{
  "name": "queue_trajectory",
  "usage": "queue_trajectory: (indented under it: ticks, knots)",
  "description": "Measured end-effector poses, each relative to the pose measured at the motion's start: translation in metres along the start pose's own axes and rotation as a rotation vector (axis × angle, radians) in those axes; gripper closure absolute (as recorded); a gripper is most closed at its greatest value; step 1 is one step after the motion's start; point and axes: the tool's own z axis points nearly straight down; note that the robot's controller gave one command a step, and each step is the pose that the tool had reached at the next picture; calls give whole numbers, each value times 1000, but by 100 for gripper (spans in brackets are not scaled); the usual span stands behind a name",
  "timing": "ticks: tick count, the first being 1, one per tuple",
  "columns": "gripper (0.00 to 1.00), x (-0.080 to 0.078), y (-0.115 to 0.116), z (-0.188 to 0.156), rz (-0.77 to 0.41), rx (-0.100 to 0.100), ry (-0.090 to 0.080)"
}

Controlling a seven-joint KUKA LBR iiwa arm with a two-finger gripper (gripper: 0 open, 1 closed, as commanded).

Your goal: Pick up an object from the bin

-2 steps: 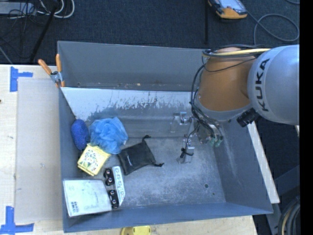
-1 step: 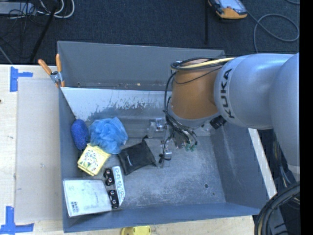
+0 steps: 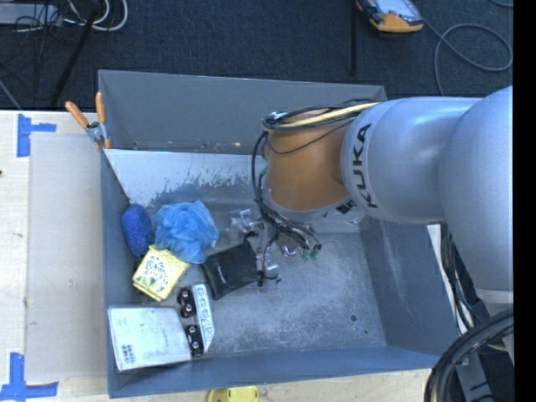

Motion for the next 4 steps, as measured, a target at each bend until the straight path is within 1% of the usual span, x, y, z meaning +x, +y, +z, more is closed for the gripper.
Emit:
queue_trajectory:
  ticks: [1, 2, 3, 4]
  knots:
    - [0, -10, -6, -4, 18, 0, -3]
    - [0, -5, -6, 43, 33, -1, 3]
    - [100, -24, -5, 40, -87, 0, -4]
    - [100, -24, -5, 40, -87, 0, -4]
